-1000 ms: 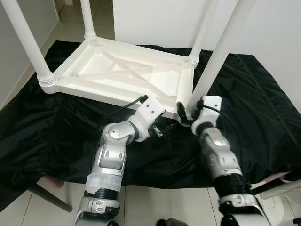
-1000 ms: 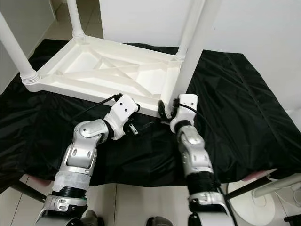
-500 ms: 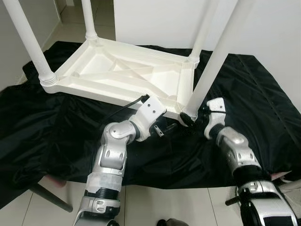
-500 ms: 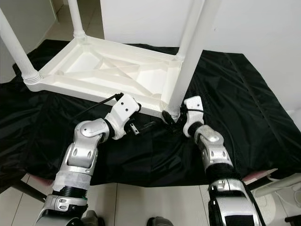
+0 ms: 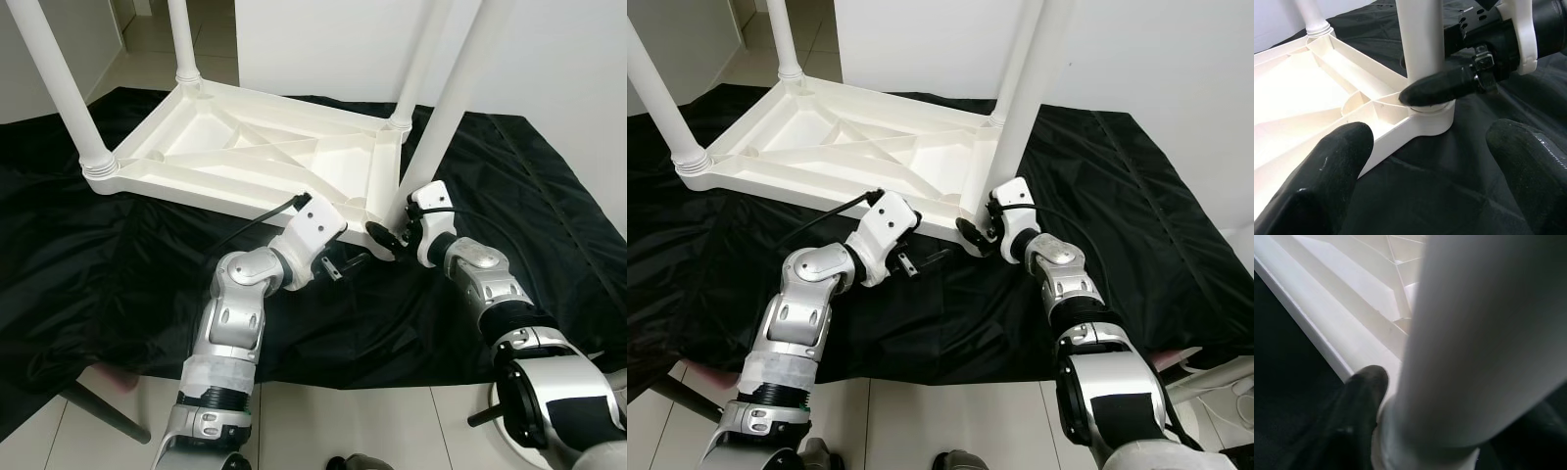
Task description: Building children table
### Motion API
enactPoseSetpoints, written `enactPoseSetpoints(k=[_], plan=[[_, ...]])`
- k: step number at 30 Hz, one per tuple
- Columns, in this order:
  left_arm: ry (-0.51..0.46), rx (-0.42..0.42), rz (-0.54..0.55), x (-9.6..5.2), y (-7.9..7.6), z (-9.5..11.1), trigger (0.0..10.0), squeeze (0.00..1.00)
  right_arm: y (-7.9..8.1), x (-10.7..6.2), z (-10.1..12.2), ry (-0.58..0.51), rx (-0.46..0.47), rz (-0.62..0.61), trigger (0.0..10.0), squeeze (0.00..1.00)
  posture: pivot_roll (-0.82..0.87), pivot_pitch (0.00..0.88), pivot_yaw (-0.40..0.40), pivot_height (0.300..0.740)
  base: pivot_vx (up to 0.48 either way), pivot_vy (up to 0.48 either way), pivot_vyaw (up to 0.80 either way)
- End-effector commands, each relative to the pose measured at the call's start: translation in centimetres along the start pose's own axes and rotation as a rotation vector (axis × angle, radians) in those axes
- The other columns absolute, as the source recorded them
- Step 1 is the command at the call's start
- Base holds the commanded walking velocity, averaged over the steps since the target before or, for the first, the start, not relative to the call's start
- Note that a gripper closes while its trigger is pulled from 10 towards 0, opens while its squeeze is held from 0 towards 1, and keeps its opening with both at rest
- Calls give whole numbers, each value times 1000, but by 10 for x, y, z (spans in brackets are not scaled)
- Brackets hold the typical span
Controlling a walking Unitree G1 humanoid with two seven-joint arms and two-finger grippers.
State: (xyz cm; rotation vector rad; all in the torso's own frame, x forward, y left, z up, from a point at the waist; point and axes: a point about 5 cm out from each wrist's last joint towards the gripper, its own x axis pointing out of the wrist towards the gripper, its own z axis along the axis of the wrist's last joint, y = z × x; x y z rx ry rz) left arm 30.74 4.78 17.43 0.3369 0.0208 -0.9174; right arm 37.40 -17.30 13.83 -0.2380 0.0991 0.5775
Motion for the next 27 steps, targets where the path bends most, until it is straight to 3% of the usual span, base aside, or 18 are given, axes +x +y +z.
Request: enactPoseSetpoints(k=[1,9,10,12,13,18,27], plan=[[-12,-33,353,0,14,1,10000,0,5,2,-5,33,-9,44,0,0,24,0,-59,740,0,0,0],[-13,-35,349,1,13,1,10000,0,2,-2,-11,39,4,21,0,0,17,0,-56,740,0,0,0],[-13,-35,348,1,13,1,10000,0,0,-3,-12,37,12,1,9490,0,15,0,-55,740,0,0,0],[-13,-35,348,1,13,1,10000,0,-1,-3,-13,34,21,-21,9490,0,15,0,-55,740,0,0,0],[-13,-36,348,1,13,1,10000,0,-1,-3,-13,30,33,-47,10000,0,16,0,-55,740,0,0,0],[-12,-37,347,1,14,1,10000,0,2,1,-15,31,78,-135,10000,0,8,0,-53,740,0,0,0],[-15,-38,334,2,11,1,10000,0,15,10,-17,30,246,-490,10000,0,2,0,-50,740,0,0,0]])
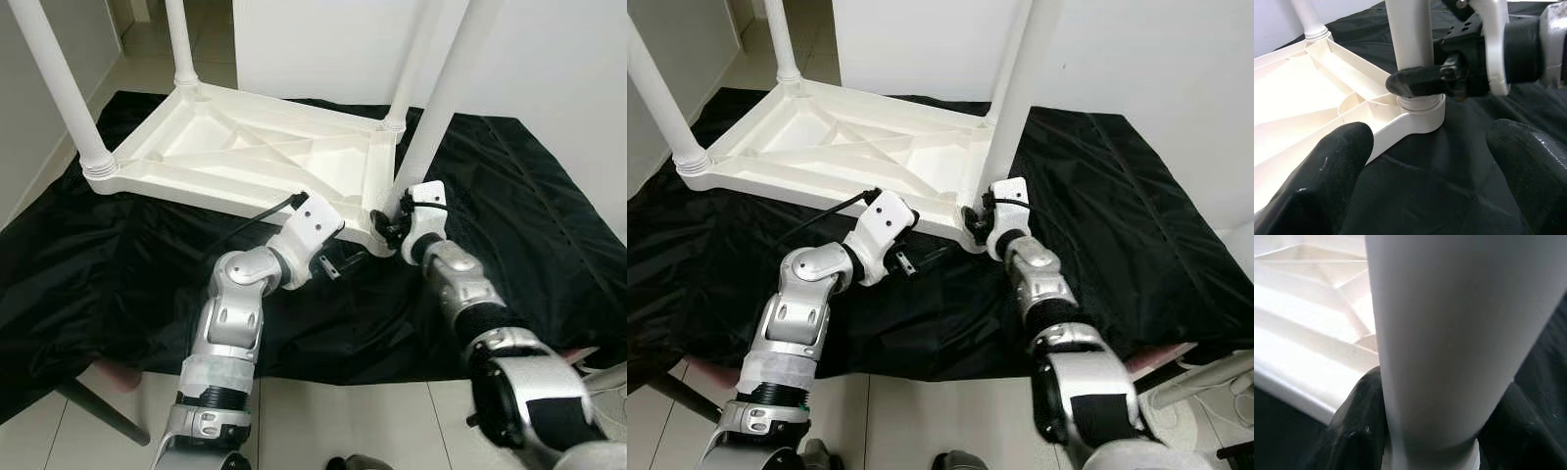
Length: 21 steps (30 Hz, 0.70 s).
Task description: Building children table
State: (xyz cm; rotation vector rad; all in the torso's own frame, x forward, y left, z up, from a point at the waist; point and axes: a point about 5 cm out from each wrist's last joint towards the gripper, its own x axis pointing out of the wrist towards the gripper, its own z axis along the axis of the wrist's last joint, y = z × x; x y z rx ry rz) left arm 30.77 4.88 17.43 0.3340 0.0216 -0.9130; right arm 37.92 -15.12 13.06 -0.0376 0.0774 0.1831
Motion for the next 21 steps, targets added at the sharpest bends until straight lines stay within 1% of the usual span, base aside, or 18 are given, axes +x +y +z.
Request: enactPoseSetpoints(k=[1,2,3,4,6,7,8,10,11,13,20,21], plan=[[-16,-35,330,3,10,1,10000,0,-7,-6,-15,58,21,-110,10000,0,2,0,-50,740,0,0,0],[-13,-35,327,2,10,0,10000,0,-4,-8,-13,21,43,-249,10000,0,0,0,-47,740,0,0,0],[-13,-35,327,2,10,0,10000,0,-4,-8,-13,21,43,-249,10000,0,0,0,-47,740,0,0,0],[-12,-35,326,2,9,0,10000,0,-3,-10,-12,2,55,-314,10000,0,0,0,-47,740,0,0,0],[-11,-35,322,3,8,0,10000,0,3,-12,-13,-24,115,-413,10000,0,2,0,-42,740,0,0,0],[-11,-35,322,3,8,0,10000,0,3,-12,-13,-24,115,-413,10000,0,2,0,-42,740,0,0,0],[-12,-35,321,3,8,0,10000,0,6,-13,-14,-19,122,-441,10000,0,2,0,-42,740,0,0,0],[-14,-33,314,4,7,2,10000,0,18,-12,-13,-18,101,-440,10000,0,2,0,-42,740,0,0,0],[-14,-33,314,4,7,2,10000,0,18,-12,-13,-18,101,-440,10000,0,2,0,-42,740,0,0,0],[-12,-32,314,3,7,1,10000,0,25,-11,-11,-18,83,-398,10000,0,2,0,-42,740,0,0,0],[-8,-37,316,2,5,-1,10000,0,28,-13,-9,-32,102,-374,10000,0,10,0,-56,740,0,0,0],[-8,-38,317,2,4,-1,10000,0,29,-15,-7,-58,119,-345,10000,1000,10,0,-56,740,0,0,0]])
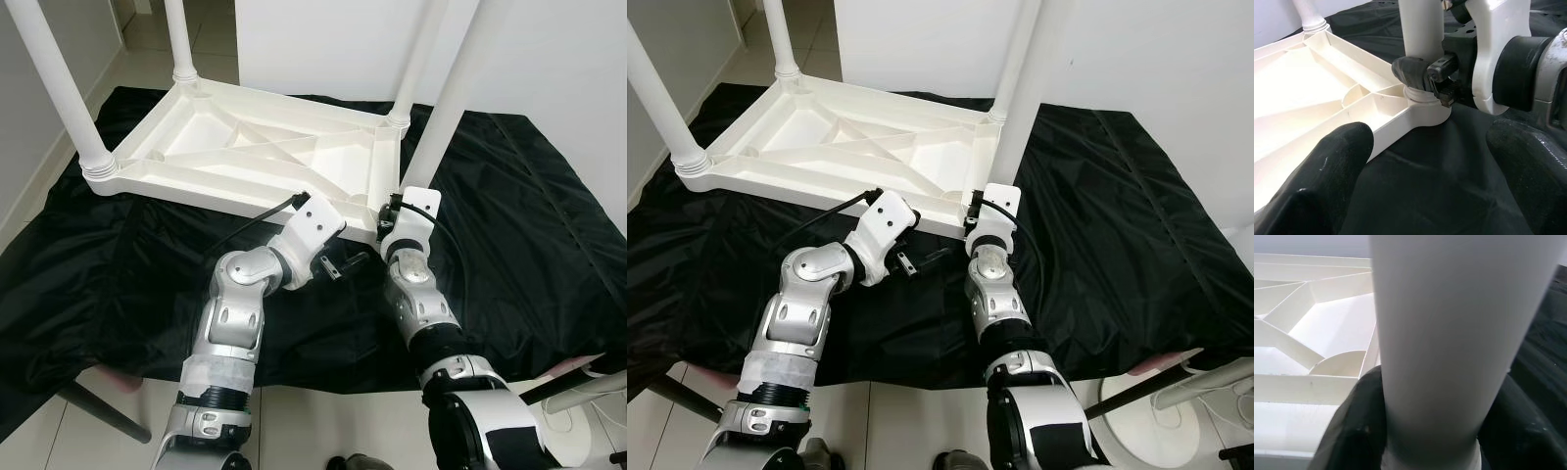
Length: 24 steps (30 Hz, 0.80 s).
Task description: Building children table
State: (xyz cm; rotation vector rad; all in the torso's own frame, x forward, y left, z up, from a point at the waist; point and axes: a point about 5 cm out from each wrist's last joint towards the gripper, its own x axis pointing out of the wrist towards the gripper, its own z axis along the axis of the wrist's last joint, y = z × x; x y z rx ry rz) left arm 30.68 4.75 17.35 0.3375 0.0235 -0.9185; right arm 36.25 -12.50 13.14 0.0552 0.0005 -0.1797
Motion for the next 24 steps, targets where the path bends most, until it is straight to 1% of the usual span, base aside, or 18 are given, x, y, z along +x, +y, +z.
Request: enactPoseSetpoints(k=[1,4,6,8,10,11,12,14,15,16,17,18,19,20,21,23,24], plan=[[-10,-41,323,2,6,-1,10000,0,-1,-5,-5,10,32,33,10000,1000,10,0,-56,740,0,0,0],[-10,-42,324,2,6,-1,10000,0,-3,-5,-3,-7,28,37,10000,1000,10,0,-56,740,0,0,0],[-11,-42,325,1,6,-1,10000,0,-8,-7,-1,-38,13,44,10000,1000,11,0,-63,740,0,0,0],[-11,-42,326,1,5,-1,10000,0,-10,-8,0,-46,5,46,10000,1000,11,0,-63,740,0,0,0],[-12,-42,325,1,5,-1,10000,0,-18,-12,-3,-48,0,56,10000,1000,9,0,-65,740,0,0,0],[-12,-42,325,1,5,-1,10000,0,-18,-12,-3,-48,0,56,10000,1000,9,0,-65,740,0,0,0],[-12,-42,325,1,5,-2,10000,0,-21,-14,-3,-48,1,64,10000,1000,9,0,-65,740,0,0,0],[-12,-43,323,0,4,-2,10000,0,-28,-19,-4,-46,4,129,10000,1000,7,0,-66,740,0,0,0],[-12,-43,323,0,5,-2,10000,0,-31,-20,-5,-48,5,163,10000,561,7,0,-66,740,0,0,0],[-12,-43,322,0,4,-2,10000,0,-33,-21,-4,-52,12,199,10000,0,-1,0,-63,740,0,0,0],[-12,-43,322,0,4,-2,10000,0,-33,-21,-4,-52,12,199,10000,0,-1,0,-63,740,0,0,0],[-11,-44,320,0,5,-3,10000,0,-40,-22,-3,-69,-4,286,10000,0,-1,0,-63,740,0,0,0],[-11,-44,319,0,5,-3,10000,0,-42,-22,-2,-78,-11,325,10000,0,-1,0,-63,740,0,0,0],[-11,-44,319,0,5,-3,10000,0,-42,-22,-2,-78,-11,325,10000,0,-1,0,-63,740,0,0,0],[-12,-42,316,2,6,-2,10000,0,-50,-19,0,-85,-39,407,10000,0,-1,0,-63,740,0,0,0],[-14,-41,315,2,6,-2,10000,0,-53,-17,1,-82,-50,427,10000,0,-15,0,-51,740,0,0,0],[-16,-41,313,3,6,-1,10000,0,-55,-15,3,-83,-68,457,10000,0,-17,0,-47,740,0,0,0]])
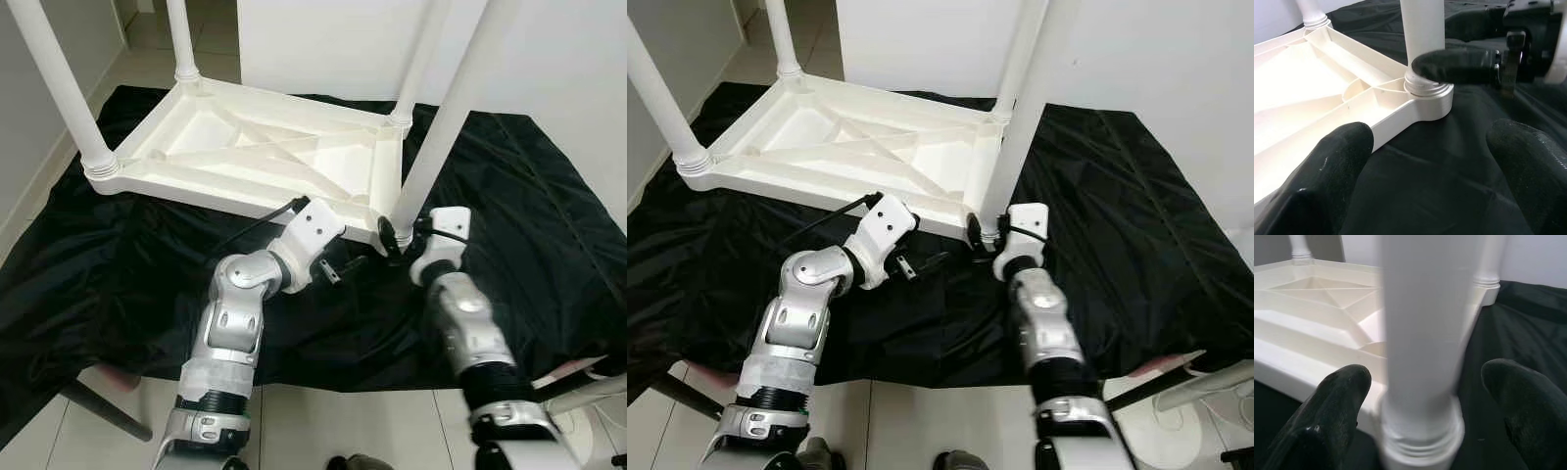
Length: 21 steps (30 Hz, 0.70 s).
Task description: Building children table
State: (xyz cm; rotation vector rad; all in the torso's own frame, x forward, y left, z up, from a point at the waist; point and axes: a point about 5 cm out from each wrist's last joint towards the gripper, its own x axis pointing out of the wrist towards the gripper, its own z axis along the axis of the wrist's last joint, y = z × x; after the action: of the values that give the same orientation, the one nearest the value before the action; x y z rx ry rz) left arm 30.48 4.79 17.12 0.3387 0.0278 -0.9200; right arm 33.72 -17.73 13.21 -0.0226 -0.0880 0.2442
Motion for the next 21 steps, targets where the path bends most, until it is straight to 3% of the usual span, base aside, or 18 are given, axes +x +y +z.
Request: enactPoseSetpoints(k=[1,7,11,16,21], plan=[[-22,-40,314,5,8,2,10000,0,-1,3,0,4,-7,58,10000,0,-17,0,-47,740,0,0,0],[-25,-36,312,5,9,3,10000,0,-3,8,5,14,-43,144,10000,0,-17,0,-42,740,0,0,0],[-24,-32,315,5,11,3,10000,0,-3,23,10,47,-101,241,10000,0,-9,0,-40,740,0,0,0],[-26,-28,329,4,13,4,10000,0,-6,29,18,29,-118,234,10000,0,14,0,-61,740,0,0,0],[-30,-40,355,-2,16,3,10000,0,-8,18,21,-49,-103,101,10000,0,29,0,-73,740,0,0,0]])
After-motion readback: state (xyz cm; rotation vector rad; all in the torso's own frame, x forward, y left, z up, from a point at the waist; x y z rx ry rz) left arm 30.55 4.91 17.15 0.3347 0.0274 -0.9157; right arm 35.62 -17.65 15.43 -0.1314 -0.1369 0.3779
